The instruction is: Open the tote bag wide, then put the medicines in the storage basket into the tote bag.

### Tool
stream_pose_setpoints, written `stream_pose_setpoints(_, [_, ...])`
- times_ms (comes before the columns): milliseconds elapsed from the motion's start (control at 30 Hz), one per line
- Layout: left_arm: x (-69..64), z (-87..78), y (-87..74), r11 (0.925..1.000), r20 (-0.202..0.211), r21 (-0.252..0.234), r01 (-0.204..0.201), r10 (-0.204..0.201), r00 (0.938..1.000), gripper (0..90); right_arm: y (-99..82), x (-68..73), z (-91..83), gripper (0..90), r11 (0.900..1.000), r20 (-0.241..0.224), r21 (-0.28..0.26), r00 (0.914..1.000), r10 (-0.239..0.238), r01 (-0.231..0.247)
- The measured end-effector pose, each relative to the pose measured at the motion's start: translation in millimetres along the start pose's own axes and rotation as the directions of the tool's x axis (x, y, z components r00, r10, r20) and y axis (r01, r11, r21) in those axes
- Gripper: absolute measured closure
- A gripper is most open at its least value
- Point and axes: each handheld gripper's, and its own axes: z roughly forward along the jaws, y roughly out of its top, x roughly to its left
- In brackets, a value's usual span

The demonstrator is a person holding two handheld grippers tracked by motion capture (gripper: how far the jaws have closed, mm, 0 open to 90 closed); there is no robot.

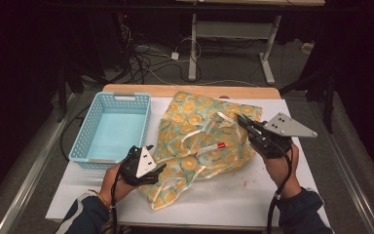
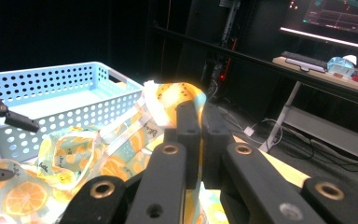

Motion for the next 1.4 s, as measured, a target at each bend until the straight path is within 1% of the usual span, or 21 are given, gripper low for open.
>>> stream_pose_setpoints(133, [-1.8, 4.2, 2.3, 0.9999, -0.021, 0.012, -0.002, 0.002, 0.9998, 28.4, 1.8, -2.8, -2.0, 89.3, 1.0000, 0.005, -0.008, 1.0000, -0.001, 0.001])
stream_pose_setpoints(200, [-2.6, 3.9, 2.1, 0.9998, -0.029, 0.013, -0.013, 0.014, 0.9995, 31.1, 2.4, -3.9, -2.6, 89.3, 0.9999, 0.007, -0.012, 1.0000, -0.005, 0.005])
stream_pose_setpoints(300, [-2.5, 3.5, 2.5, 0.9998, -0.037, 0.010, -0.017, 0.018, 0.9992, 35.3, 2.2, -4.2, -4.0, 89.3, 0.9998, 0.002, -0.013, 0.9999, -0.013, 0.013])
stream_pose_setpoints(367, [-3.3, 1.2, 3.6, 0.9997, -0.024, -0.012, -0.022, 0.021, 0.9995, 40.4, 2.5, -4.4, -6.2, 89.3, 0.9998, 0.001, -0.016, 0.9999, -0.012, 0.012])
stream_pose_setpoints(433, [-6.9, -0.9, 6.7, 0.9986, -0.018, -0.037, -0.038, 0.037, 0.9992, 40.4, 3.4, -4.4, -8.7, 89.3, 0.9997, 0.002, -0.019, 0.9999, -0.015, 0.015])
stream_pose_setpoints(500, [-8.9, 0.9, 10.1, 0.9986, -0.005, -0.038, -0.038, 0.037, 0.9993, 40.3, 4.6, -4.5, -11.0, 89.3, 0.9995, -0.001, -0.024, 0.9998, -0.022, 0.022])
stream_pose_setpoints(567, [-9.9, 5.0, 13.9, 0.9984, -0.007, -0.033, -0.045, 0.045, 0.9990, 40.2, 5.4, -5.3, -12.4, 89.3, 0.9995, 0.001, -0.027, 0.9998, -0.017, 0.017])
stream_pose_setpoints(700, [-8.8, 13.4, 18.5, 0.9994, -0.011, -0.017, -0.031, 0.031, 0.9995, 40.1, 5.6, -9.5, -15.3, 89.3, 0.9994, 0.001, -0.033, 1.0000, -0.009, 0.009])
stream_pose_setpoints(767, [-8.2, 18.6, 19.8, 0.9994, -0.020, 0.015, -0.033, 0.033, 0.9993, 40.8, 4.7, -11.3, -17.2, 89.3, 0.9995, 0.003, -0.031, 1.0000, -0.007, 0.007])
stream_pose_setpoints(833, [-7.6, 21.6, 19.9, 0.9985, -0.020, 0.036, -0.040, 0.041, 0.9990, 45.8, 4.8, -12.9, -19.8, 89.3, 0.9995, 0.006, -0.032, 1.0000, -0.006, 0.006])
stream_pose_setpoints(867, [-7.5, 22.4, 19.7, 0.9979, -0.028, 0.046, -0.045, 0.046, 0.9985, 47.3, 5.0, -13.6, -21.0, 89.3, 0.9994, 0.007, -0.033, 0.9999, -0.008, 0.008])
stream_pose_setpoints(900, [-7.0, 23.2, 19.6, 0.9975, -0.030, 0.056, -0.044, 0.046, 0.9985, 53.9, 5.2, -14.4, -22.6, 89.3, 0.9994, 0.003, -0.033, 1.0000, -0.006, 0.006])
stream_pose_setpoints(967, [-5.5, 24.1, 19.6, 0.9971, -0.035, 0.067, -0.036, 0.039, 0.9986, 59.5, 5.0, -15.7, -25.0, 89.2, 0.9994, -0.017, -0.036, 0.9999, 0.002, -0.003])
stream_pose_setpoints(1000, [-5.0, 24.3, 19.6, 0.9967, -0.038, 0.074, -0.035, 0.038, 0.9986, 65.9, 4.7, -15.8, -25.6, 89.2, 0.9995, -0.017, -0.032, 0.9999, -0.001, 0.000])
stream_pose_setpoints(1033, [-4.7, 24.0, 19.8, 0.9964, -0.034, 0.078, -0.034, 0.036, 0.9988, 67.2, 3.6, -15.4, -26.1, 89.2, 0.9997, -0.025, -0.026, 0.9997, 0.001, -0.002])
stream_pose_setpoints(1067, [-4.8, 23.5, 19.7, 0.9964, -0.036, 0.078, -0.033, 0.036, 0.9987, 71.6, 2.5, -14.8, -26.4, 89.1, 0.9998, -0.033, -0.021, 0.9994, -0.007, 0.006])
stream_pose_setpoints(1100, [-5.2, 22.8, 19.7, 0.9960, -0.045, 0.081, -0.038, 0.042, 0.9981, 72.8, 1.7, -14.2, -26.6, 89.1, 0.9998, -0.034, -0.016, 0.9993, -0.015, 0.015])
stream_pose_setpoints(1167, [-4.5, 20.8, 19.2, 0.9968, -0.043, 0.072, -0.033, 0.036, 0.9984, 78.6, -1.3, -12.5, -27.2, 89.1, 0.9997, -0.039, -0.006, 0.9990, -0.024, 0.024])
stream_pose_setpoints(1233, [-3.2, 18.6, 18.2, 0.9971, -0.043, 0.069, -0.032, 0.035, 0.9985, 81.8, -4.4, -9.8, -27.8, 89.1, 0.9996, -0.040, -0.007, 0.9988, -0.029, 0.029])
stream_pose_setpoints(1333, [-0.3, 15.6, 16.9, 0.9980, -0.038, 0.060, -0.019, 0.021, 0.9990, 83.4, -6.9, -5.3, -26.3, 89.0, 0.9983, -0.047, 0.010, 0.9973, -0.056, 0.057])
stream_pose_setpoints(1400, [1.2, 13.6, 17.0, 0.9987, -0.035, 0.050, -0.011, 0.013, 0.9993, 84.1, -8.4, -3.3, -24.0, 88.6, 0.9984, -0.057, 0.017, 0.9969, -0.054, 0.055])
